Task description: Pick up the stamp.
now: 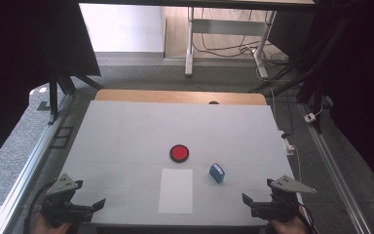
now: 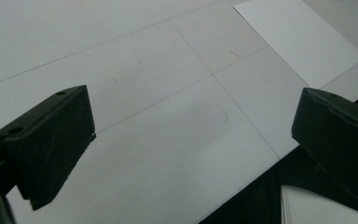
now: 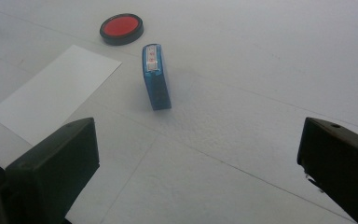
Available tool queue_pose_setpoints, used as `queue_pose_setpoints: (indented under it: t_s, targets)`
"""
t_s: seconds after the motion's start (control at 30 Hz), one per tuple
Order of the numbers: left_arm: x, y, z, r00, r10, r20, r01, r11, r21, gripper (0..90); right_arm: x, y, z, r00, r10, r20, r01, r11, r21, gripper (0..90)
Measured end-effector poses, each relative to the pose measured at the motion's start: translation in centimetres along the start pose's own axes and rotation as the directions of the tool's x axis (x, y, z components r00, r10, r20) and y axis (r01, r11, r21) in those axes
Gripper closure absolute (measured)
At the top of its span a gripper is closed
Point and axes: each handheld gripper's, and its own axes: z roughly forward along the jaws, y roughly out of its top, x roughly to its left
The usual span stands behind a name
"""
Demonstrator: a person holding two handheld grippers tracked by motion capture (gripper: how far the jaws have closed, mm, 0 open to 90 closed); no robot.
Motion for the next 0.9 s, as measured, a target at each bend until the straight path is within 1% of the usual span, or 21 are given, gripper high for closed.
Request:
queue_pose_setpoints:
  t_s: [0.13,0.2,0.33,0.43,0.5,0.57,0.7,0.8,0.9]
  targets:
    - [0.0,-0.01,-0.01,1.0,-0.003,-0.003,0.003,1.0,0.003,0.0,0.0,0.04,0.08,1.0,-0.004,-0.005,0.004,1.0,0.004,0.0]
    - [0.15,-0.03,-0.04,0.9998,-0.018,0.001,0.018,0.9998,0.001,0.0,0.02,0.07,0.15,0.9999,-0.007,-0.007,0.007,1.0,0.008,0.0]
    - [0.22,0.0,0.01,0.9996,-0.029,-0.005,0.029,0.9996,0.002,0.0,0.02,0.22,0.43,0.9998,-0.006,-0.017,0.006,1.0,0.028,0.0]
    - [0.13,0.07,0.1,0.9997,-0.024,-0.009,0.024,0.9997,0.006,0.0,0.11,0.23,0.46,0.9997,-0.015,-0.02,0.016,0.999,0.028,0.0]
    - [-0.03,0.08,0.16,0.9996,-0.014,-0.024,0.014,0.9998,0.013,0.0,0.08,0.24,0.45,0.9996,-0.016,-0.025,0.016,1.0,0.026,0.0]
    - [-0.08,0.05,0.14,0.9994,-0.014,-0.031,0.015,0.9998,0.015,0.0,0.03,0.28,0.48,0.9995,-0.014,-0.027,0.015,0.999,0.029,0.0]
    - [-0.09,-0.04,0.06,0.9994,-0.016,-0.032,0.017,0.9997,0.017,0.0,0.04,0.35,0.59,0.9993,-0.014,-0.034,0.015,0.999,0.032,0.0]
    - [-0.1,-0.1,0.02,0.9992,-0.017,-0.036,0.018,0.9997,0.018,0.0,0.12,0.45,0.74,0.9991,-0.024,-0.037,0.025,0.999,0.035,0.0]
    - [-0.05,-0.11,0.05,0.9994,-0.021,-0.027,0.021,0.9995,0.024,0.0,0.17,0.47,0.78,0.9988,-0.028,-0.041,0.03,0.999,0.032,0.0]
